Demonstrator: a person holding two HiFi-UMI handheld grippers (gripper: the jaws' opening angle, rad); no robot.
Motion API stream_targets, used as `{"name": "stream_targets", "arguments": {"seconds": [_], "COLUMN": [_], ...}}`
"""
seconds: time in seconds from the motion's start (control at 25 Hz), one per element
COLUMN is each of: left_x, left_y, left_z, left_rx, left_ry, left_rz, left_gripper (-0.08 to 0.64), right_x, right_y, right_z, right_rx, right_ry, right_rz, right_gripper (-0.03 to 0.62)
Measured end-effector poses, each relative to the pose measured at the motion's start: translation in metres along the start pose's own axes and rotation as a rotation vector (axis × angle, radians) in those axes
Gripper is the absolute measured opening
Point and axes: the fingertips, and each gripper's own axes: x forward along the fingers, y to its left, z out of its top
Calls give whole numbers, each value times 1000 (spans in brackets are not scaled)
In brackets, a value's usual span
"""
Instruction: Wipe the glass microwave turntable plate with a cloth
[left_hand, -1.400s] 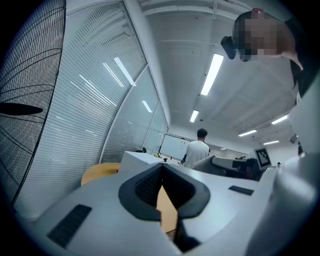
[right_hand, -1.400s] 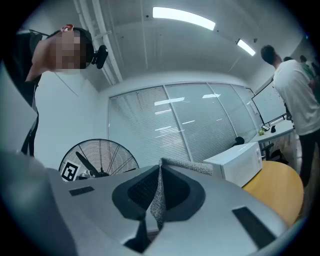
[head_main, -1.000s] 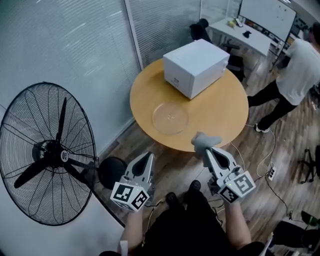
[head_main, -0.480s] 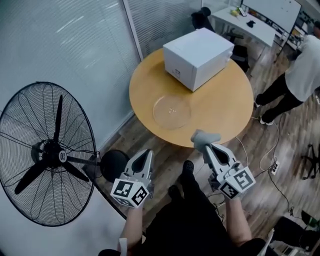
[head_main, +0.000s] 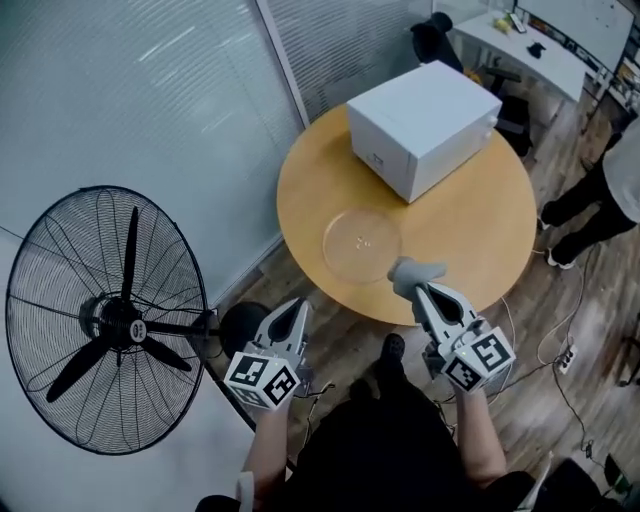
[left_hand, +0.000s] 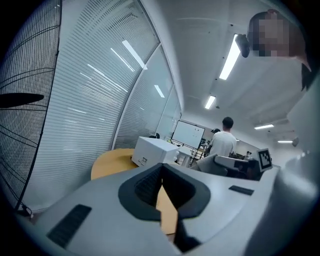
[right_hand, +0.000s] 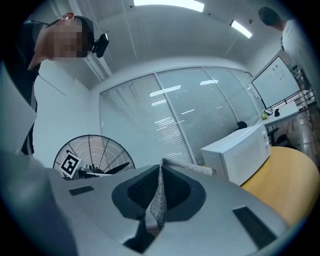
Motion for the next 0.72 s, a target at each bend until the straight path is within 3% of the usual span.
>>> {"name": "stream_targets", "arguments": {"seconds": [0.32, 0.72], "left_x": [50, 73], "left_y": [8, 20], "left_z": [5, -18], "left_rx": [0, -58], "left_ry": [29, 110], "left_rz": [56, 120], "left_gripper": [-6, -6], "right_x": [34, 58], "right_y": [-38, -73], "right_z": [0, -16], "right_rx": [35, 97], "right_ry": [37, 105], "right_rz": [91, 130], "right_gripper": [20, 21]}}
